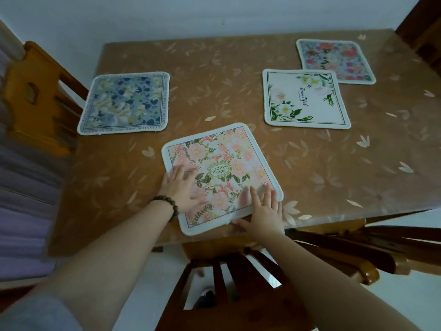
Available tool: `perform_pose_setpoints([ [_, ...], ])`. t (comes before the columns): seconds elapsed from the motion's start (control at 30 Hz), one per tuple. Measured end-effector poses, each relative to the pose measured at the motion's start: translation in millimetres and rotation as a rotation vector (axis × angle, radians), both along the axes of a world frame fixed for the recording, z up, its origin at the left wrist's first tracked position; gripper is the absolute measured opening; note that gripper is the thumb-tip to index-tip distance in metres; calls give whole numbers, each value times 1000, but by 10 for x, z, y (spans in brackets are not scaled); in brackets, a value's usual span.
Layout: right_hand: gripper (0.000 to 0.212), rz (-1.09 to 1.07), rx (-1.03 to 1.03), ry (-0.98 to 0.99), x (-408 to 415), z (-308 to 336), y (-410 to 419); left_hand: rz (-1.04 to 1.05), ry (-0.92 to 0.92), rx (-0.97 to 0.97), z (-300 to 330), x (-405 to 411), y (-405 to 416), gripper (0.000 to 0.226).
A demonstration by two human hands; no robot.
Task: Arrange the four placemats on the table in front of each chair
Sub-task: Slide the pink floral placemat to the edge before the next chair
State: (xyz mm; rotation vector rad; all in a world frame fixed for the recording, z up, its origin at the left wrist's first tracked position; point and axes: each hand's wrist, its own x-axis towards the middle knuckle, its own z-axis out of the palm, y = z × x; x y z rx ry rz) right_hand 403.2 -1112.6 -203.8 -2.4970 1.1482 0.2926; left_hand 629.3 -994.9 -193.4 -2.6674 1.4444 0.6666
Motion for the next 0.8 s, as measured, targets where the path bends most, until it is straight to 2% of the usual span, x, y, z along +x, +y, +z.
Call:
perform_pose_setpoints([
  [0.17,106,-124,24,-23,55,-95,116,0,-37,-33,-59,468,-145,117],
  [0.33,107,-134,27,-52,27,-127,82,-28,-55,-8,-165,812,-328,120],
  [0.5,107,-134,44,-69,20,-142,66,-19,-42,48,-204,972,-522,133],
  [0.8,104,-75,42,-43,8,-135,-107,49,-55,42,-105,943,-417,121],
])
